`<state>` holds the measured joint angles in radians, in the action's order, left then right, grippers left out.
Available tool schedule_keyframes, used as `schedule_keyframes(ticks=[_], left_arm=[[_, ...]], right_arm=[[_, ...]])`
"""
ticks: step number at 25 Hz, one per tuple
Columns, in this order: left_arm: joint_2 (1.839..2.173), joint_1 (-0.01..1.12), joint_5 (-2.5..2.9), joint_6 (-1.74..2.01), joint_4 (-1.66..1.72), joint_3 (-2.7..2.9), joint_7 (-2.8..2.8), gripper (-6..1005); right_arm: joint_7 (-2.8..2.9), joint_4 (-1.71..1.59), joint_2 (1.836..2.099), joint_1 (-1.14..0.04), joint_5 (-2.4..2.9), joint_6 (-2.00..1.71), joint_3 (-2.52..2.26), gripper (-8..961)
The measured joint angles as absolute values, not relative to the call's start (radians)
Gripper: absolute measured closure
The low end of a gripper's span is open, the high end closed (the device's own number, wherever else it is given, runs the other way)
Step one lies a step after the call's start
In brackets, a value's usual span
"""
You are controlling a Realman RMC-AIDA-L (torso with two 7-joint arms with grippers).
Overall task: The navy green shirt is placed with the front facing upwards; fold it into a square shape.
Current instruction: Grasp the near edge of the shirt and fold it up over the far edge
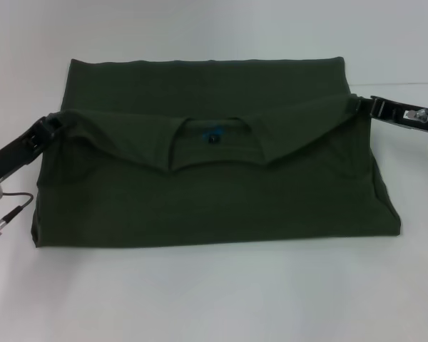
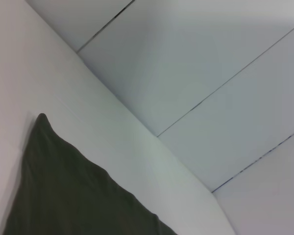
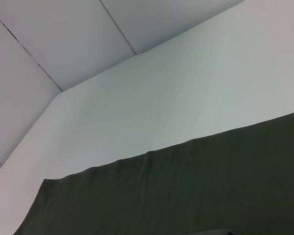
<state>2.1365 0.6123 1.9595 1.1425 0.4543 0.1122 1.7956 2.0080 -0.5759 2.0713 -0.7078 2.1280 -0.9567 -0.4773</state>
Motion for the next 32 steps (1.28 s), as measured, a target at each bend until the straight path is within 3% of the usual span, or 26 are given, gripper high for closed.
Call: schedule_keyframes(ticks=[9,23,29,32], left_arm=[[2.152,0.642,1.954,1.053,0.437,0.119,1.733,960],[2.163,0.631,1.878,1.016,0.411,0.113,1.675,956],[2.162,0.608,1.831,1.01,0.406,0.121,1.672,764],[2.161,0.606,1.835,1.01,0.406,0.139,1.672,590]], right_arm=[[1.972,-0.555,2.086,-0.713,2.118,-0.894,-0.501,765],[1.906,-0.528,2.086,-0.699,2.052,-0.91,-0.503,748],[1.899,-0.508,2.084,-0.689,2.054,-0.921,-0.503,637],[1.899,-0.505,2.084,-0.679,2.052,-0.928,-0.503,571]])
